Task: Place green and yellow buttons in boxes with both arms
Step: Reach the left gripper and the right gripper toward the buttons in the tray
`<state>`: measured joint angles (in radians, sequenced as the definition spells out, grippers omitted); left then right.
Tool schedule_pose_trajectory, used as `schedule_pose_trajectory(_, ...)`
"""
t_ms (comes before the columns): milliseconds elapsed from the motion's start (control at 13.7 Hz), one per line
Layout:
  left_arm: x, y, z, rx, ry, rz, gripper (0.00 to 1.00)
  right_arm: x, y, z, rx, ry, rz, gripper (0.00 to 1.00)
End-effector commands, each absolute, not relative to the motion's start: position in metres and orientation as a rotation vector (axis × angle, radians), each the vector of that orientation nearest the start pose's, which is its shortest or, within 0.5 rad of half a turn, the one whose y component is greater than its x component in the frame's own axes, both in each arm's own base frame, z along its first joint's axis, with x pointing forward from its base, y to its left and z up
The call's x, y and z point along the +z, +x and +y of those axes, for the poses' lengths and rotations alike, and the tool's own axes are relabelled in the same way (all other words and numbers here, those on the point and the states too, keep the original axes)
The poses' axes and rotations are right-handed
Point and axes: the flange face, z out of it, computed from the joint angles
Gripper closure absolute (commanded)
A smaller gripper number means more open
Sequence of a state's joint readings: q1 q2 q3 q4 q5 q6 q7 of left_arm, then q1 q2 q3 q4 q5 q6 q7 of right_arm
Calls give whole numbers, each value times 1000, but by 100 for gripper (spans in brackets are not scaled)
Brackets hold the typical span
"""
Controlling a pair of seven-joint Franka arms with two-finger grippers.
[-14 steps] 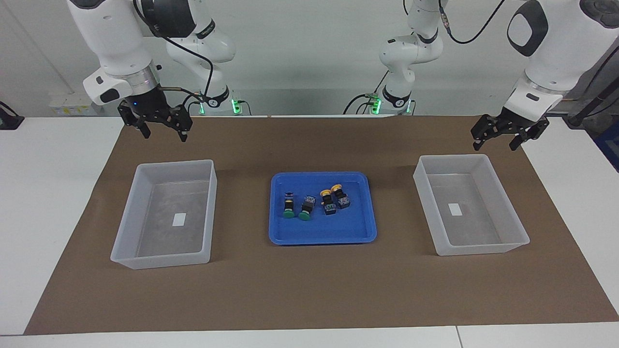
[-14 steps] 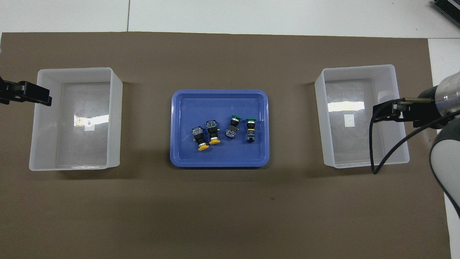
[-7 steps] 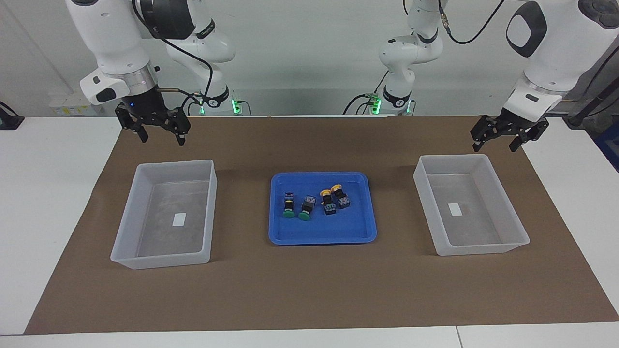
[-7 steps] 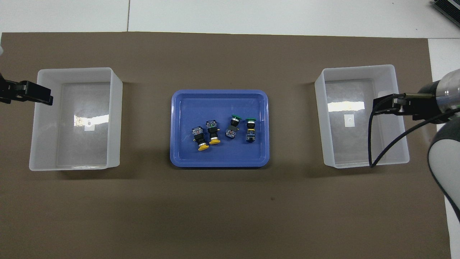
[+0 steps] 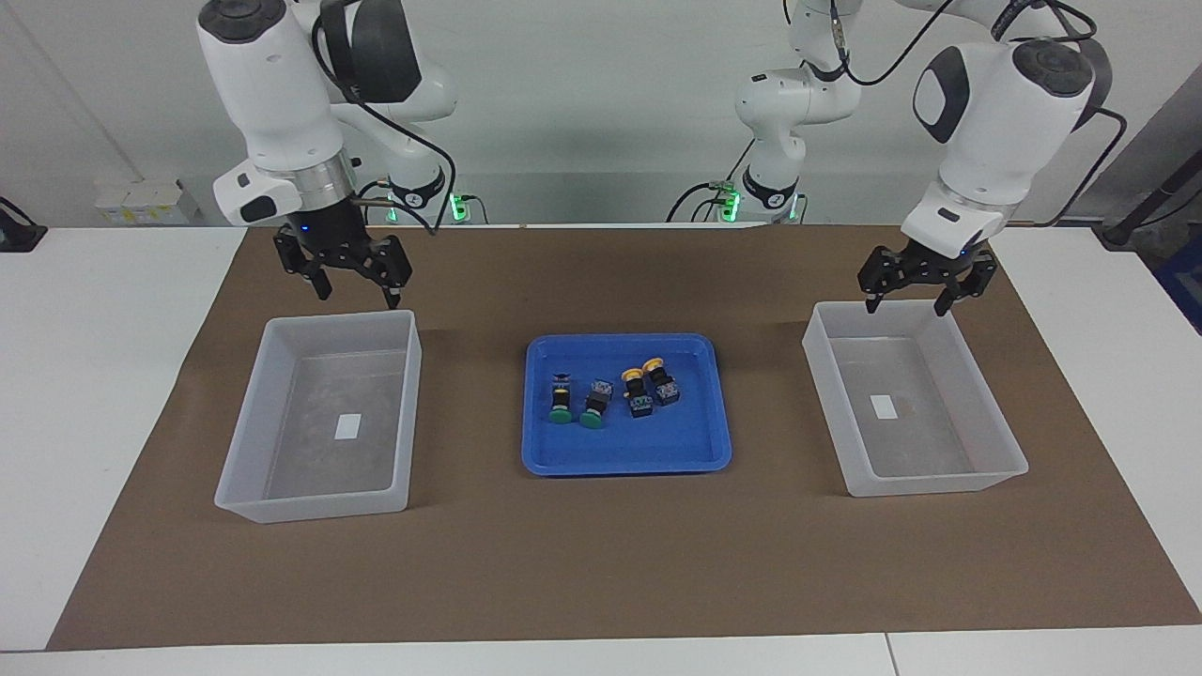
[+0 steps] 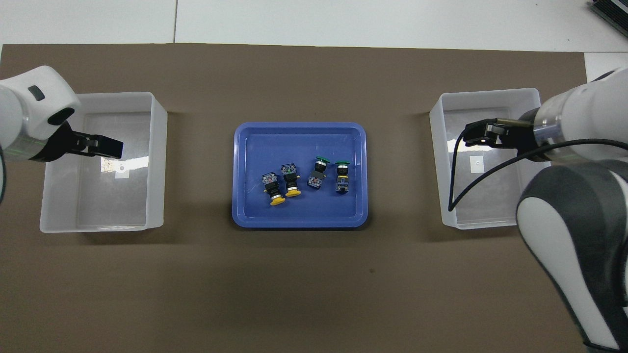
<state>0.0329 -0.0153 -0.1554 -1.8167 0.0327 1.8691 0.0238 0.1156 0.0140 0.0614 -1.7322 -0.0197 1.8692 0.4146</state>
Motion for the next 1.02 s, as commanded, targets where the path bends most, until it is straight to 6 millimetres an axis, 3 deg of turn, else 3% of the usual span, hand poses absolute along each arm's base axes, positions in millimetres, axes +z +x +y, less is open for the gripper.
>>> schedule_pose_trajectory(0, 511, 539, -95, -121, -3107, 140, 0, 542, 576, 129, -195, -3055, 421, 0)
schedule_pose_trajectory(146, 470, 535, -136, -158, -3129, 25, 0, 518, 579, 166, -200, -3050, 402, 0)
schedule_pose_trajectory(365, 436, 529, -191, -237, -3166, -150, 0, 490, 584, 199, -196, -3047, 406, 0)
schedule_pose_trajectory(730, 409, 522, -240, -323, -3262, -324, 0, 416, 579, 284, -210, -3056, 343, 0)
schedule_pose_trajectory(949, 365, 523, -277, -333, -3291, -425, 0, 391, 569, 300, -233, -3074, 363, 0)
